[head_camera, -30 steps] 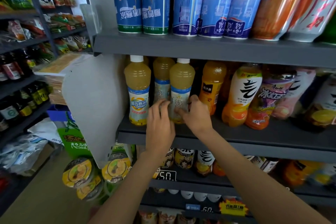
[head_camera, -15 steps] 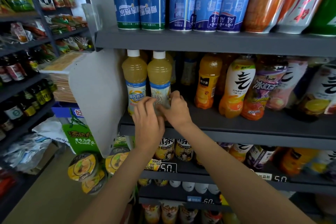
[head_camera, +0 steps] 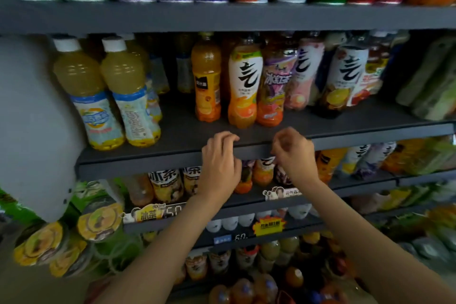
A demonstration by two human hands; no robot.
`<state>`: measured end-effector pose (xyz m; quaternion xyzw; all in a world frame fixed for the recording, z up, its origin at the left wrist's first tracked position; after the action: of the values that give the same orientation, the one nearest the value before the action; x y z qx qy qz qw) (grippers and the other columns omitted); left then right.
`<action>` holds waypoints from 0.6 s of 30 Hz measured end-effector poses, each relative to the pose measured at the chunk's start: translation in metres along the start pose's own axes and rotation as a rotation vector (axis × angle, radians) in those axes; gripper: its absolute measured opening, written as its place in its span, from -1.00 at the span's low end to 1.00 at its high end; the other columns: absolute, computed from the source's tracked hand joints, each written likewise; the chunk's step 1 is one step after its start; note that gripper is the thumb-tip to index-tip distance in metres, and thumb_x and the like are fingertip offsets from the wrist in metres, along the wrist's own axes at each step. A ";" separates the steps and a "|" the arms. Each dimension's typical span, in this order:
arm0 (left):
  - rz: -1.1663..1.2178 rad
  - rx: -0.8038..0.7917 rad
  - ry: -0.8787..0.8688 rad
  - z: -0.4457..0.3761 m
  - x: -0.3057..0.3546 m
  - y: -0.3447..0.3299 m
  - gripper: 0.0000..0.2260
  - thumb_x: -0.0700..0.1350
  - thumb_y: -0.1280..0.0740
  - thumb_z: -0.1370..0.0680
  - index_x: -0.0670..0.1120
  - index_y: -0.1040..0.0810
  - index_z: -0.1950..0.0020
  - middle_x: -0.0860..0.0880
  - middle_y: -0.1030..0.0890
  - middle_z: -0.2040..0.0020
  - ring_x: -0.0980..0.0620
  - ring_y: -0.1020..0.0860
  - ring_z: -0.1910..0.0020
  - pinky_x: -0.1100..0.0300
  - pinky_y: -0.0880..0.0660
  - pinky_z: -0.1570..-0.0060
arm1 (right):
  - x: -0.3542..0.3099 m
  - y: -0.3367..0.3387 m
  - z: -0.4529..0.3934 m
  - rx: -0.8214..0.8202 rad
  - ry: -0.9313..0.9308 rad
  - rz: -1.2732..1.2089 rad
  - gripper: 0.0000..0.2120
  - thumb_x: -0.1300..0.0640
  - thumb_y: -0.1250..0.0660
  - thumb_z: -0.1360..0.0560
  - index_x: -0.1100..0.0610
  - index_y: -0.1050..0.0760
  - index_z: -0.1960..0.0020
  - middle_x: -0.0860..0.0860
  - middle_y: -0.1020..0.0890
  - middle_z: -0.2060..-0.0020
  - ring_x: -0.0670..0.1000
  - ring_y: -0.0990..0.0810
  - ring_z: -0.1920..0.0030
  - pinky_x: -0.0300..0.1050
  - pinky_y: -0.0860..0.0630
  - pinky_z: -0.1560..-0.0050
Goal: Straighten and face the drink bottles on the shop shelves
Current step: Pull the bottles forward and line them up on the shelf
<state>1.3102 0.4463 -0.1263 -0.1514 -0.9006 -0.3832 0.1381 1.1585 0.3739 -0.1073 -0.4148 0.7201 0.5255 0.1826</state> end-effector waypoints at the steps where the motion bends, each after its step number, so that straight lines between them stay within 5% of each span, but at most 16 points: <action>1: 0.018 -0.028 -0.026 0.003 0.007 -0.009 -0.67 -0.15 -0.06 -0.41 -0.18 -0.46 -0.10 -0.15 -0.49 -0.07 -0.13 -0.49 -0.02 0.00 -0.47 0.03 | 0.014 0.007 0.002 0.019 -0.028 0.043 -0.92 0.20 -0.29 -0.52 0.22 -0.47 0.07 0.09 -0.63 0.33 0.13 -0.60 0.31 0.00 -0.51 0.28; 4: 0.036 -0.105 -0.089 0.019 0.021 -0.037 -0.72 -0.16 -0.07 -0.42 -0.13 -0.43 -0.08 -0.11 -0.51 -0.02 -0.02 -0.41 -0.01 0.03 -0.52 0.07 | 0.054 0.016 0.012 0.005 -0.168 0.081 -0.88 0.19 -0.29 -0.52 0.26 -0.47 0.06 0.11 -0.60 0.31 0.12 -0.55 0.31 -0.12 -0.36 0.32; 8: -0.062 -0.171 -0.061 0.034 0.028 -0.063 -0.70 -0.14 -0.07 -0.42 -0.16 -0.49 -0.05 -0.10 -0.53 0.02 0.03 -0.37 0.00 0.10 -0.50 0.07 | 0.092 0.003 0.017 -0.088 -0.188 0.080 -0.79 0.19 -0.33 -0.51 0.27 -0.51 -0.10 0.19 -0.61 0.02 0.13 -0.57 0.14 -0.11 -0.40 0.18; 12: -0.107 -0.276 0.091 0.050 0.036 -0.079 -0.72 -0.18 -0.14 -0.43 -0.17 -0.48 -0.09 -0.12 -0.50 -0.02 -0.07 -0.46 -0.02 0.06 -0.45 0.00 | 0.111 -0.021 0.011 -0.236 -0.068 0.019 -0.45 0.23 -0.38 -0.45 0.22 -0.27 -0.39 0.15 -0.45 -0.28 0.15 -0.57 -0.05 -0.05 -0.45 0.10; 18: -0.245 -0.363 0.303 0.083 0.035 -0.079 -0.72 -0.28 -0.28 -0.49 -0.24 -0.45 -0.20 -0.18 -0.47 -0.12 -0.18 -0.44 -0.12 -0.05 -0.43 -0.10 | 0.120 -0.066 -0.012 -0.291 -0.158 -0.188 -0.38 0.21 -0.41 -0.42 0.23 -0.23 -0.40 0.18 -0.42 -0.32 0.21 -0.45 -0.27 0.11 -0.44 -0.17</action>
<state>1.2370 0.4611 -0.2203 -0.0045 -0.7977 -0.5707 0.1946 1.1415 0.3071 -0.2263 -0.4597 0.5781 0.6355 0.2251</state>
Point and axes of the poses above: each hand's wrist, its own z-axis away from the middle knuckle, its own y-axis out of the back of the hand, x = y × z, the point moved 2 cm from there along -z, towards the middle knuckle
